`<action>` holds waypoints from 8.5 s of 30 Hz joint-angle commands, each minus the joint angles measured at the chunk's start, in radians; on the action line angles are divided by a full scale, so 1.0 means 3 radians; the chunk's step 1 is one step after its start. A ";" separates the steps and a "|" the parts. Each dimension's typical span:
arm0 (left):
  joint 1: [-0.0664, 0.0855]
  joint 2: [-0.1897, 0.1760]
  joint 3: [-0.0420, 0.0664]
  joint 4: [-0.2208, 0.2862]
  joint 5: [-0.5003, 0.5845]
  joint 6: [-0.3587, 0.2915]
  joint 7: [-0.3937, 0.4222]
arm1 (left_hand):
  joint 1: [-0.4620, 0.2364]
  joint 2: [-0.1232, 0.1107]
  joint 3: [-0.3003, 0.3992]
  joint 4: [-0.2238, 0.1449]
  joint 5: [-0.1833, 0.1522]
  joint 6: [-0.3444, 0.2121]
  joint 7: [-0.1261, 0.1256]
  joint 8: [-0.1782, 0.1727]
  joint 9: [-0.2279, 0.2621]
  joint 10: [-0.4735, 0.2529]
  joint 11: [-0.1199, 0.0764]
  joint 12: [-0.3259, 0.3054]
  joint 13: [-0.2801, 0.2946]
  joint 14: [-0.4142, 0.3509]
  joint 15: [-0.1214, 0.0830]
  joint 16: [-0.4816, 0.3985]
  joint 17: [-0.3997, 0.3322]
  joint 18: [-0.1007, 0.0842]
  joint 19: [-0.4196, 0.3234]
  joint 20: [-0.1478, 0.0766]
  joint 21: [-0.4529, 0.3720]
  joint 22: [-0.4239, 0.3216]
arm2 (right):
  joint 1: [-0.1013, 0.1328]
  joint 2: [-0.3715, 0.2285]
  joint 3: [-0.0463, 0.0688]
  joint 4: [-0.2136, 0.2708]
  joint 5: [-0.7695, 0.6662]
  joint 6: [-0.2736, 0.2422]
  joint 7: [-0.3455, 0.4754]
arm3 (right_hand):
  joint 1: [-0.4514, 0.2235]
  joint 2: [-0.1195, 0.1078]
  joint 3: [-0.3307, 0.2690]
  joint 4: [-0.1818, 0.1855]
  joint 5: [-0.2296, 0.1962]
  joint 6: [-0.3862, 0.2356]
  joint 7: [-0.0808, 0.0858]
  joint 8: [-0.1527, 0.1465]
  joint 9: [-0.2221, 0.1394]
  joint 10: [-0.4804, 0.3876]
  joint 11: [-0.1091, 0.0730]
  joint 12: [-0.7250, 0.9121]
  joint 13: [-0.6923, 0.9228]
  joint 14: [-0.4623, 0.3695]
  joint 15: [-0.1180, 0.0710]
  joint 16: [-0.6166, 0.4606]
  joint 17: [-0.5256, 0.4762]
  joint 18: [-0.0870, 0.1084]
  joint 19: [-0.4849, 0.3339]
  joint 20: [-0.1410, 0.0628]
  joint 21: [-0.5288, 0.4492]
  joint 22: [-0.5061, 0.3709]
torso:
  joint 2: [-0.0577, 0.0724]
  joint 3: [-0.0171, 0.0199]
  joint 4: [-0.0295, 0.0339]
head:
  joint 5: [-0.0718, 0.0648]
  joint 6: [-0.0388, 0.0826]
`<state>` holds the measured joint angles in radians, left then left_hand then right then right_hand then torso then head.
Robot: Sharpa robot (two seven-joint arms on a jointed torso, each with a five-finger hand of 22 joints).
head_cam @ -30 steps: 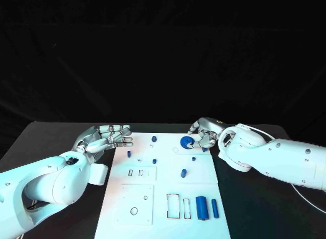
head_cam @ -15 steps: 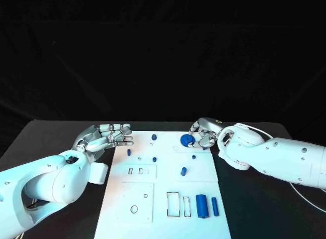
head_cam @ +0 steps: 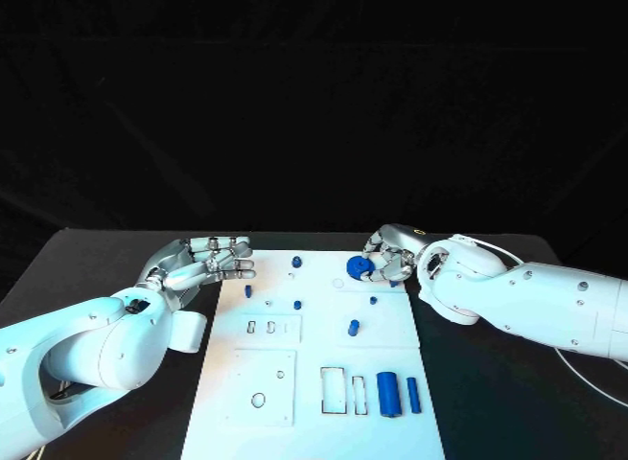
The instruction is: Assemble the parts on the task board
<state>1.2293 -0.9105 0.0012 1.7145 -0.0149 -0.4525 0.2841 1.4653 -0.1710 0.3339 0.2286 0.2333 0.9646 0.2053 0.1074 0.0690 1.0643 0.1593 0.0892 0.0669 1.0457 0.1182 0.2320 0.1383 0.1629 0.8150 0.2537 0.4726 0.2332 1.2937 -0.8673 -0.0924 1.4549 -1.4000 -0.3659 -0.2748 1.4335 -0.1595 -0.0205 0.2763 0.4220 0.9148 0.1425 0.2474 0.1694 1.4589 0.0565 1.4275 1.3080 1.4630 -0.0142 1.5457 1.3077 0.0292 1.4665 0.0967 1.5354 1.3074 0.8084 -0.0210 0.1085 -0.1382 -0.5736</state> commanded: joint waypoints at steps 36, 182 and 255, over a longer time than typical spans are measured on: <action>0.0002 -0.0028 0.0002 0.0014 -0.0010 0.0059 -0.0022 | -0.0008 0.0005 0.0010 -0.0022 -0.0011 -0.0001 0.0019 -0.0015 -0.0004 -0.0012 0.0010 -0.0007 -0.0001 -0.0006 0.0012 -0.0025 0.0004 0.0056 -0.0024 0.0003 0.0015 0.0007 | -0.0002 0.0056 -0.0001 -0.0013 -0.0089 -0.0044 -0.0083 | -0.0202 0.0060 -0.0055 0.0043 0.0044 0.0051 -0.0014 0.0033 0.0001 0.0053 0.0000 0.0054 0.0432 0.0328 0.0008 0.0028 0.0746 -0.0065 0.0258 0.0007 0.0033 0.0770 | -0.0001 0.0000 0.0000 | 0.0001 -0.0041; 0.0002 -0.0071 0.0002 0.0005 -0.0011 0.0068 -0.0078 | -0.0024 0.0018 0.0003 -0.0034 -0.0012 -0.0015 0.0032 -0.0055 -0.0004 -0.0035 0.0025 -0.0053 0.0000 -0.0035 0.0028 -0.0066 0.0007 0.0049 -0.0100 0.0025 0.0028 0.0017 | -0.0025 0.0886 -0.0020 -0.0049 -0.1158 -0.0221 -0.0271 | -0.0022 0.0099 0.0632 0.0022 -0.0594 0.0409 -0.0088 -0.0094 -0.0068 0.0169 -0.0068 0.0189 0.0607 0.0357 -0.0050 0.0080 0.0868 -0.0097 0.0348 -0.0048 0.0118 0.0878 | 0.0001 -0.0004 0.0006 | 0.0079 -0.0077; 0.0004 -0.0090 0.0003 0.0002 -0.0019 0.0065 -0.0107 | -0.0021 0.0017 -0.0001 -0.0046 -0.0013 -0.0019 0.0036 -0.0070 -0.0003 -0.0045 0.0030 -0.0067 0.0000 -0.0054 0.0036 -0.0089 0.0006 0.0047 -0.0135 0.0038 0.0029 0.0018 | -0.0084 0.0967 -0.0024 -0.0191 -0.0928 -0.0008 -0.0356 | -0.0950 0.0084 0.0369 0.0052 -0.0358 0.0311 -0.0028 -0.0333 -0.0103 0.0152 -0.0006 0.0170 0.0597 0.0357 0.0006 0.0079 0.0866 -0.0097 0.0348 0.0008 0.0118 0.0878 | 0.0000 -0.0002 0.0001 | 0.0100 -0.0089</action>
<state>1.2297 -0.9386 0.0012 1.7130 -0.0157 -0.4449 0.2497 1.4653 -0.1710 0.3324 0.2215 0.2333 0.9610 0.2088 0.0907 0.0690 1.0571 0.1665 0.0727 0.0669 1.0354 0.1285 0.2123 0.1389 0.1630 0.7827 0.2644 0.4763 0.2375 1.2693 -0.5767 -0.0992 1.3955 -1.6755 -0.3859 -0.3686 1.1569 -0.1332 0.0952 0.2928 0.3081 1.0043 0.1355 0.1484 0.1379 1.4659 0.0565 1.4762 1.3075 1.4683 -0.0125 1.5649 1.3078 0.0140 1.4665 0.0967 1.5663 1.3078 0.8079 -0.0214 0.1095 -0.1082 -0.6002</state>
